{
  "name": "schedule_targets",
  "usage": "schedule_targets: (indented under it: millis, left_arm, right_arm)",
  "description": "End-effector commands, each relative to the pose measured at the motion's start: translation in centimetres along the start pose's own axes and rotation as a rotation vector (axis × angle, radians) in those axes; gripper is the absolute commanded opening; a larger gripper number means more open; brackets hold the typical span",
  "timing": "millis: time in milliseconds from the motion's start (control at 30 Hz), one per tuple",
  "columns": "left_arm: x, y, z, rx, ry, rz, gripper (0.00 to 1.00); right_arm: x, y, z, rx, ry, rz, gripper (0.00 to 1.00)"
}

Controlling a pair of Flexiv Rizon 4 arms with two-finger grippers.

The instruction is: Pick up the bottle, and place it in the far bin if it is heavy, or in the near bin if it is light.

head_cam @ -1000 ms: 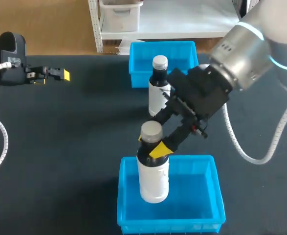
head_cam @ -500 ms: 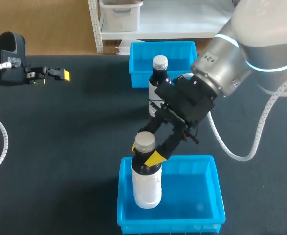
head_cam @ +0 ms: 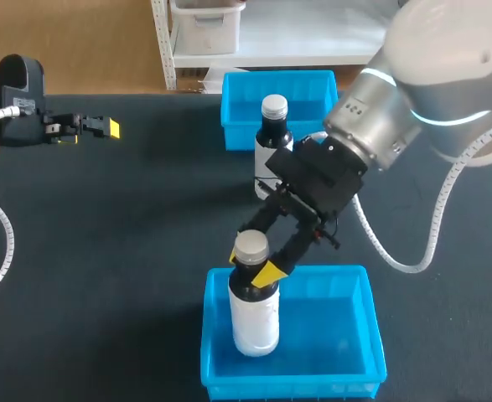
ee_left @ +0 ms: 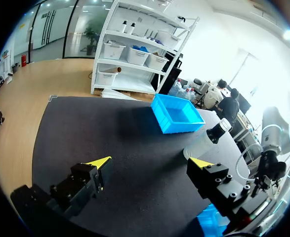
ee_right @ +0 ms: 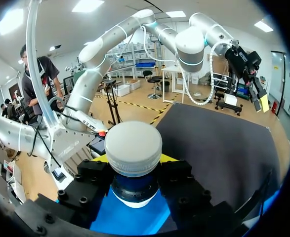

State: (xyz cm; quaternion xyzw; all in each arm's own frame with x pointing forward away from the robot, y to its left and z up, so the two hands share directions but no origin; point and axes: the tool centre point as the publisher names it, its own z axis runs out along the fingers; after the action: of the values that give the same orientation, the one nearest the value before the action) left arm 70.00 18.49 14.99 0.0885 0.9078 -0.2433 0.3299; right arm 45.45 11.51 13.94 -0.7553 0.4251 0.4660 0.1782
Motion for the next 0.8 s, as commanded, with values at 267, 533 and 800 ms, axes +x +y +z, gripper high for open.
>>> schedule_targets:
  millis: [267, 533, 800]
  left_arm:
    - [0.0, 0.0, 0.0, 0.0, 0.0, 0.0, 1.0]
    - [0.0, 0.0, 0.0, 0.0, 0.0, 0.0, 1.0]
    - [0.0, 0.0, 0.0, 0.0, 0.0, 0.0, 1.0]
  right_arm:
    - [0.4, -0.4, 0.2, -0.023, 0.009, 0.005, 1.0]
    - [0.7, 0.1, -0.5, -0.033, 0.05, 0.024, 1.0]
    - [4.3, 0.3, -6.2, -0.012, 0.099, 0.107, 1.0]
